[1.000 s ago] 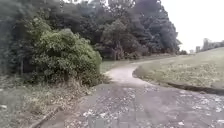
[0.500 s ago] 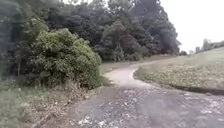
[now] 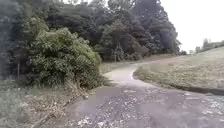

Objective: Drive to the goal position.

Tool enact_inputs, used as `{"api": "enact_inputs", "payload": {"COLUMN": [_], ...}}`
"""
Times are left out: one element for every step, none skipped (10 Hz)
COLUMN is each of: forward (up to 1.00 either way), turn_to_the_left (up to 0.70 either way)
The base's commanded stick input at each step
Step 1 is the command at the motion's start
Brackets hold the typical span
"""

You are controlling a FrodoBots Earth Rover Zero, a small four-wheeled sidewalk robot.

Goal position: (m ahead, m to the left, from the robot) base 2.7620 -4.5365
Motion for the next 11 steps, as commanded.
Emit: {"api": "enact_inputs", "payload": {"forward": [0.45,0.45,0.45,0.45,0.45,0.45,0.45,0.45,0.45,0.45,0.45], "turn_to_the_left": [0.0,0.0,0.0,0.0,0.0,0.0,0.0,0.0,0.0,0.0,0.0]}}
